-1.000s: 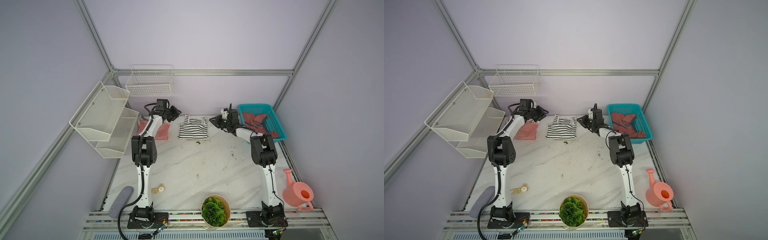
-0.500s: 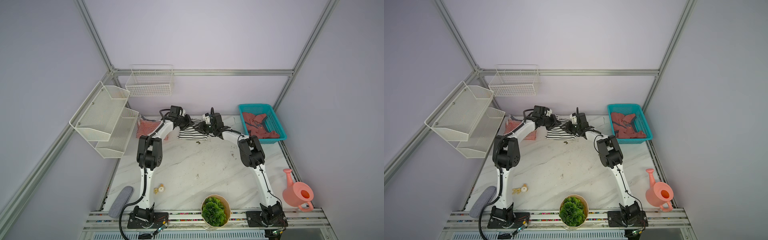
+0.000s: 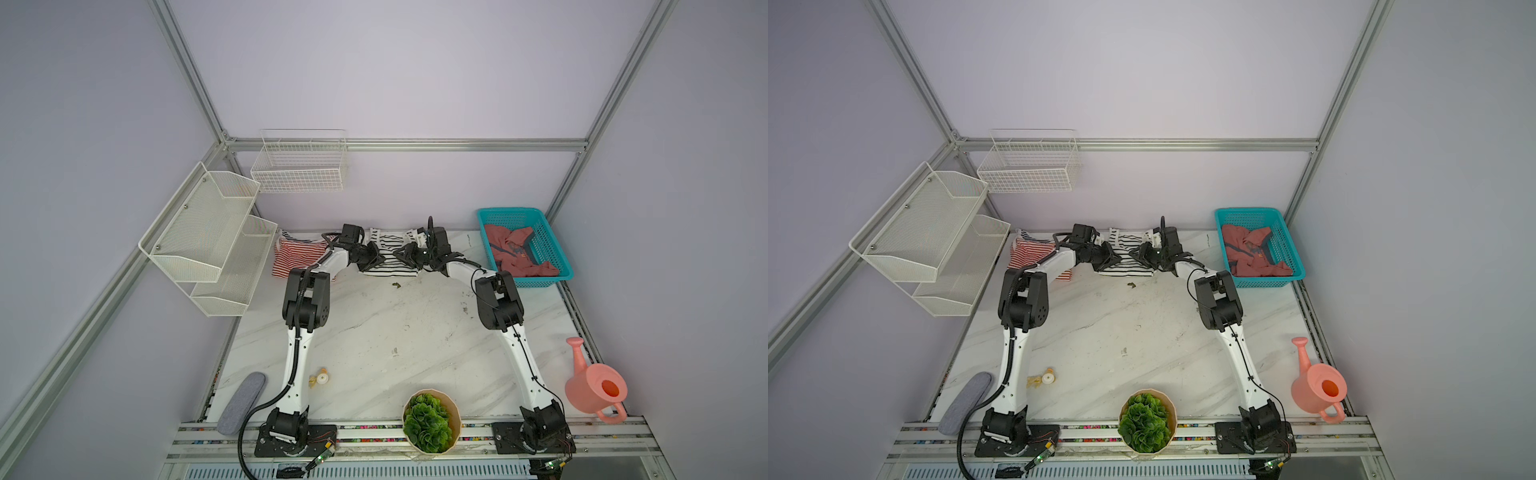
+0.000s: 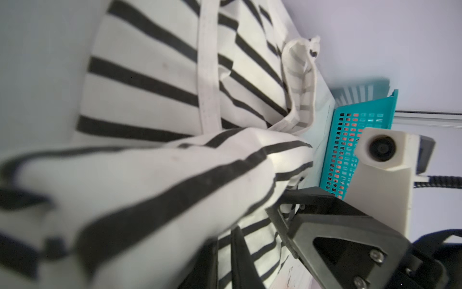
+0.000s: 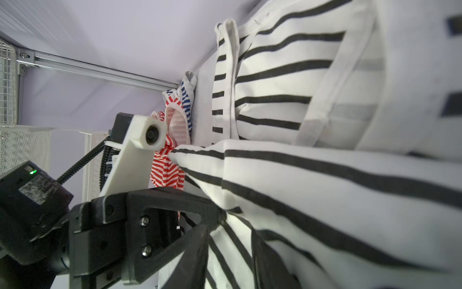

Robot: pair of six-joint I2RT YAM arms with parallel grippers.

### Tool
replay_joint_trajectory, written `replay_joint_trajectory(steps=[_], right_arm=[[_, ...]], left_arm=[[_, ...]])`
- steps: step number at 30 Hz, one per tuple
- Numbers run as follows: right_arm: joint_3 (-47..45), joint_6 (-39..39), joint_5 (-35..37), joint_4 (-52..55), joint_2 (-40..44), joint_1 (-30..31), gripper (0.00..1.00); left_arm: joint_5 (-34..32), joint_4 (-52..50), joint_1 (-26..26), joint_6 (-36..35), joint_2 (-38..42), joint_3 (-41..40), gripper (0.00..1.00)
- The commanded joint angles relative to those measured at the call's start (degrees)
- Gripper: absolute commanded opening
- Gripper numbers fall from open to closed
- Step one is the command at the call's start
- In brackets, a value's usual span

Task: Fold and stack tank tops
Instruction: Move the tank top to the top-center of the table.

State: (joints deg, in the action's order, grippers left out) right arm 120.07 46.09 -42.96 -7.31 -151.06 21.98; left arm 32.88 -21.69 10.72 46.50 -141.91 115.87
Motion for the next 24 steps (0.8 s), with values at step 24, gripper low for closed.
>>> replay_joint_trajectory(steps=[24], right_arm=[[-41.18,-9.35,4.96,1.85,22.00,1.93,0.16]], left_arm=[[-3.15,2.13,4.22,-2.94,22.09,-35.95,0.16]])
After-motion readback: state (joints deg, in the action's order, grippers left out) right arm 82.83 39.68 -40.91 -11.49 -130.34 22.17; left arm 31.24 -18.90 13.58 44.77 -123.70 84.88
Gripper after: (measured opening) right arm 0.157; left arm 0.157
